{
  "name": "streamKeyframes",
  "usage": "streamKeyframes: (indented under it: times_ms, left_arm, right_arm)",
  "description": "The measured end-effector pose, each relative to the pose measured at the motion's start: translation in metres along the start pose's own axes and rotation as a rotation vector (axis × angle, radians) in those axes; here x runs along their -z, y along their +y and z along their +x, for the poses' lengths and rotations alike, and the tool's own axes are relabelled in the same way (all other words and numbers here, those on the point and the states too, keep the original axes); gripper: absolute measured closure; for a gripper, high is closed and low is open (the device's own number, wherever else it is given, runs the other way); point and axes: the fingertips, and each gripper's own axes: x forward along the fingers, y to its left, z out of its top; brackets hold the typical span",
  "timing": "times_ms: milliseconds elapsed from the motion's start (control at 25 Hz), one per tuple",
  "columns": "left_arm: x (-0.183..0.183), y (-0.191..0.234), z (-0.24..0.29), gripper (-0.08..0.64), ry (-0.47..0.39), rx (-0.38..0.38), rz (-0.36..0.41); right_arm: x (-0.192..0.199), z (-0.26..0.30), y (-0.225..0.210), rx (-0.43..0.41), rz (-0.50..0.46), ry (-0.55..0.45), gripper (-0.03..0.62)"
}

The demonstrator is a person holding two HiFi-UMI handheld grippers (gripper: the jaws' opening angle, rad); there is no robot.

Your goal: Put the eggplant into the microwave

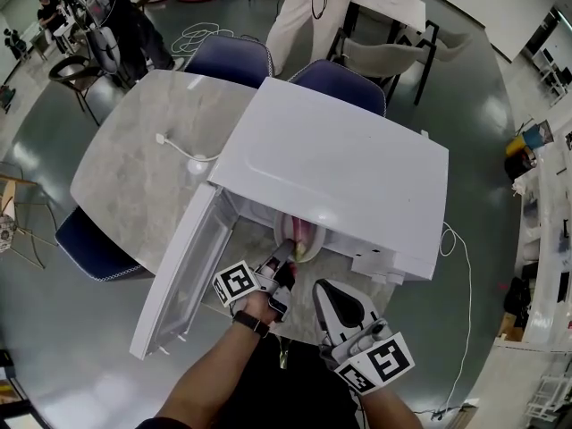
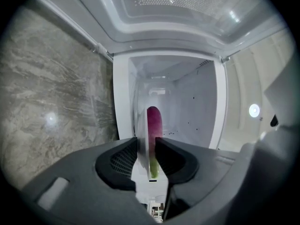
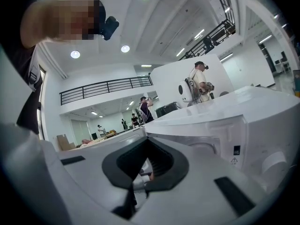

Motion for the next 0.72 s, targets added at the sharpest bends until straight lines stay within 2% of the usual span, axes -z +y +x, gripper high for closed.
streamKeyframes:
  times_ms: [240, 520, 720]
  left_arm:
    - [0.000, -0.003, -0.007, 0.476, -0.013, 0.010, 0.024]
    - [-0.003, -0.003, -0.021, 0.476, -0.046, -0.002, 0.032]
    - [0.004, -0.007, -0.026, 0.476, -0.021, -0.006, 0.052]
  right_arm:
    - [0.005, 0.007, 0.001, -0.016, -0.008, 0.022, 0.591]
    - [0.025, 0.038, 0.002, -0.022, -0.089, 0.057, 0.591]
    - [0.032, 0.046, -0.010, 0.004, -0.104, 0.062, 0.591]
